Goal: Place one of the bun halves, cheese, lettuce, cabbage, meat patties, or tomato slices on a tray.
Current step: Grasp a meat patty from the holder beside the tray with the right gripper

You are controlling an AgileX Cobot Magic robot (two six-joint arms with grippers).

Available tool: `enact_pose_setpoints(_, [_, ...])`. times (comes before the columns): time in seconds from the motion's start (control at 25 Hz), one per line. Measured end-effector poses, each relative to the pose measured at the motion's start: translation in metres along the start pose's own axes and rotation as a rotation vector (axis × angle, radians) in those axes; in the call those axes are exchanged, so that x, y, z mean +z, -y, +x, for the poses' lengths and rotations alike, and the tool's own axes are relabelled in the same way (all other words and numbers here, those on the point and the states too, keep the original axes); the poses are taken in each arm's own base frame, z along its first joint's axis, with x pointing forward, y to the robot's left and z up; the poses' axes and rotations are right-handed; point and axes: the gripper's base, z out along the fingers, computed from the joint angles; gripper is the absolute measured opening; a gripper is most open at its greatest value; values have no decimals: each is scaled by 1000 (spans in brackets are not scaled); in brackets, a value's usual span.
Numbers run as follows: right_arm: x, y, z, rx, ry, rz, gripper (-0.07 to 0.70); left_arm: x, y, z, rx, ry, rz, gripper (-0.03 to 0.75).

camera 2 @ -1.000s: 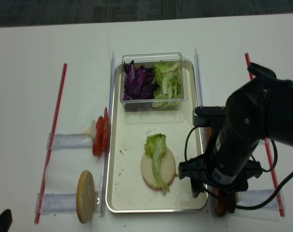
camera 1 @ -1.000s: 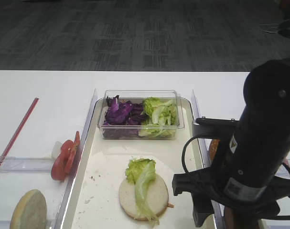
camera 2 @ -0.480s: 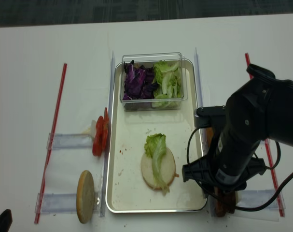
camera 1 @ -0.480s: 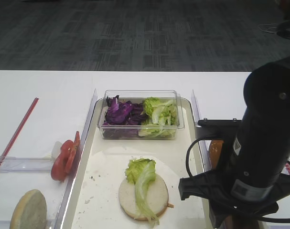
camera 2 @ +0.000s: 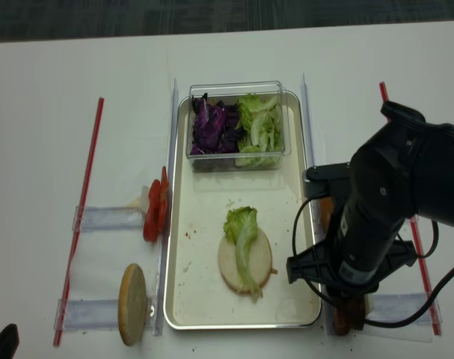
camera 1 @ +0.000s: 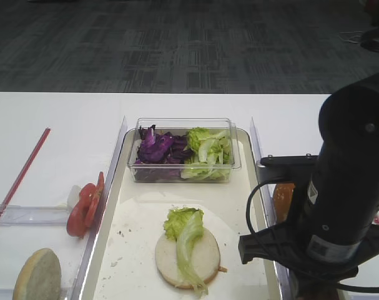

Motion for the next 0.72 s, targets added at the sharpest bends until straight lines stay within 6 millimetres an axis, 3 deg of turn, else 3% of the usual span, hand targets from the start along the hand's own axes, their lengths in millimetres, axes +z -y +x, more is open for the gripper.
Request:
enact_pose_setpoints(0.2, [0,0,0,6,1,2,120,0,0,0,0,0,0,270])
enact_pose_setpoints(0.72, [0,1,1,32,-15,12,118,0,0,0,0,0,0,270])
